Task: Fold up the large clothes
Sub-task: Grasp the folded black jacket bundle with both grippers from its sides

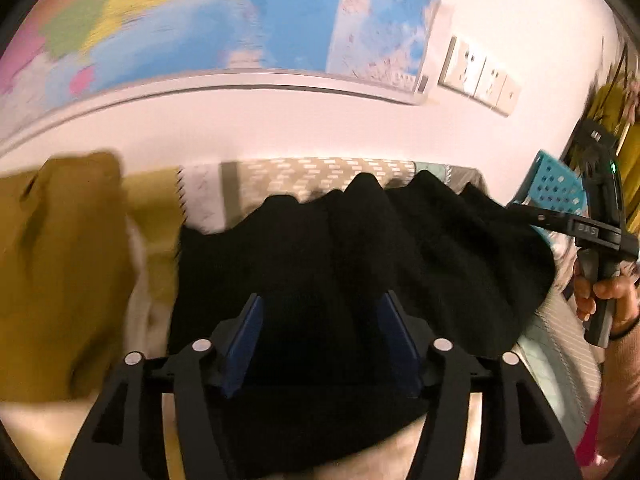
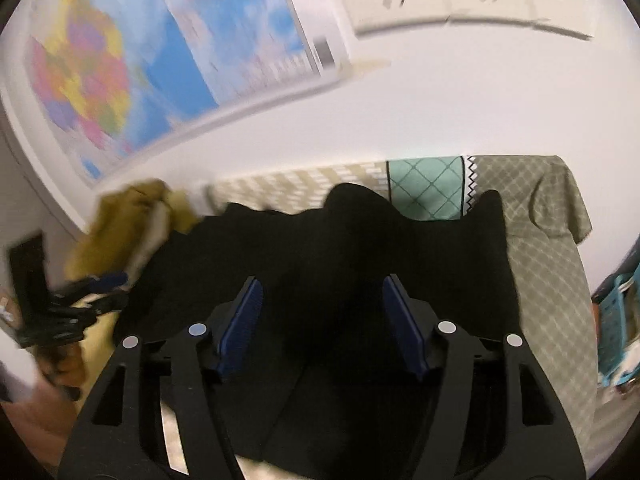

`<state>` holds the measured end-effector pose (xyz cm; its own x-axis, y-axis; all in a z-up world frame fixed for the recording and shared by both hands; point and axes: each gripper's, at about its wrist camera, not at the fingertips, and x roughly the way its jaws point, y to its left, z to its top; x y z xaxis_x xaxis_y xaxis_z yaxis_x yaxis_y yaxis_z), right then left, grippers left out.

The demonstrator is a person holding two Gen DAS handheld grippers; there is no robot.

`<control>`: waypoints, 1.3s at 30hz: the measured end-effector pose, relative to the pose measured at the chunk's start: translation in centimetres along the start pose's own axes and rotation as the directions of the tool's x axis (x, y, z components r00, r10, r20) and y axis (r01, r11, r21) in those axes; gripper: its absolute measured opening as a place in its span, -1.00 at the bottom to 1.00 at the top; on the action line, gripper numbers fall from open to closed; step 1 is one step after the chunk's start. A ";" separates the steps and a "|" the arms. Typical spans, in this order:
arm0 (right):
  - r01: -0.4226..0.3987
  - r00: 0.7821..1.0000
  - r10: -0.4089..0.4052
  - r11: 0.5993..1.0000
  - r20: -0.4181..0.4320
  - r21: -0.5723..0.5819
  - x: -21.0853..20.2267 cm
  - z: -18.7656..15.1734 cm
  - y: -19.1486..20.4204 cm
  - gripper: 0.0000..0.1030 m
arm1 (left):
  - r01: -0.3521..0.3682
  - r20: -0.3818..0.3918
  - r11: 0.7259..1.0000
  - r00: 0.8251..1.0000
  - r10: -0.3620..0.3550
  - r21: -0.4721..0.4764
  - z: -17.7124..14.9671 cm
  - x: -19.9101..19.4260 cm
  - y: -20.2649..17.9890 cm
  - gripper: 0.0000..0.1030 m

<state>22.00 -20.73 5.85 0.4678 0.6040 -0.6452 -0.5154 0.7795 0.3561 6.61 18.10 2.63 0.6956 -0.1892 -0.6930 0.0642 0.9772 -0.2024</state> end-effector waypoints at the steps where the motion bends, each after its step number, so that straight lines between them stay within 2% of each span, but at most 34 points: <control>1: -0.022 1.000 0.022 1.000 0.017 0.014 -1.1 -0.7 0.1 0.35 | 0.011 -0.003 1.000 1.000 -0.011 -0.019 -0.9 -1.0 0.5 0.18; 4: -0.109 0.994 0.107 0.992 0.029 0.068 -4.1 -3.5 -0.3 0.42 | 0.076 -0.039 0.993 0.996 -0.080 -0.092 -3.9 -2.6 1.5 0.25; 7: -0.181 0.983 0.182 0.973 0.007 0.144 -5.6 -6.6 -1.0 0.48 | 0.100 -0.092 0.985 0.989 -0.113 -0.141 -6.5 -2.7 1.8 0.25; 12: -0.186 0.977 0.206 0.954 -0.062 0.236 -5.7 -11.5 -1.8 0.52 | 0.142 -0.164 0.962 0.969 -0.183 -0.234 -9.8 -1.9 2.0 0.25; 15: -0.193 0.973 0.222 0.932 -0.061 0.308 -5.0 -12.7 -2.8 0.54 | 0.163 -0.169 0.948 0.962 -0.214 -0.272 -10.2 -0.9 1.8 0.25; 17: -0.194 0.972 0.227 0.918 -0.055 0.347 -4.5 -13.0 -3.3 0.55 | 0.193 -0.150 0.935 0.958 -0.246 -0.299 -10.0 -0.1 1.6 0.26; 19: -0.196 0.973 0.227 0.910 -0.042 0.366 -4.0 -13.0 -3.6 0.56 | 0.221 -0.126 0.926 0.955 -0.269 -0.307 -9.7 0.7 1.2 0.34; 23: -0.195 0.975 0.220 0.893 -0.017 0.405 -3.0 -12.3 -4.3 0.64 | 0.234 -0.095 0.911 0.955 -0.281 -0.340 -8.6 2.1 0.9 0.41; 25: -0.194 0.976 0.218 0.889 -0.011 0.414 -2.7 -12.0 -4.6 0.65 | 0.257 -0.088 0.893 0.947 -0.309 -0.369 -8.1 2.8 1.0 0.58; 27: -0.190 0.977 0.213 0.881 -0.005 0.433 -2.1 -11.8 -5.0 0.65 | 0.275 -0.068 0.877 0.943 -0.326 -0.395 -7.8 3.2 1.1 0.66; 36: -0.156 0.987 0.153 0.847 0.047 0.509 0.0 -10.8 -5.5 0.70 | 0.280 -0.007 0.817 0.945 -0.328 -0.503 -6.3 4.5 2.5 0.69; 39: -0.139 0.990 0.117 0.836 0.076 0.531 0.2 -10.3 -5.4 0.71 | 0.256 0.003 0.816 0.955 -0.297 -0.518 -5.7 5.0 2.6 0.69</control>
<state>17.46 -26.50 -3.21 0.4572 0.7019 -0.5461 -0.1150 0.6556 0.7463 6.24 19.15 -5.29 0.6473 -0.4709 -0.5994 -0.1404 0.6992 -0.7010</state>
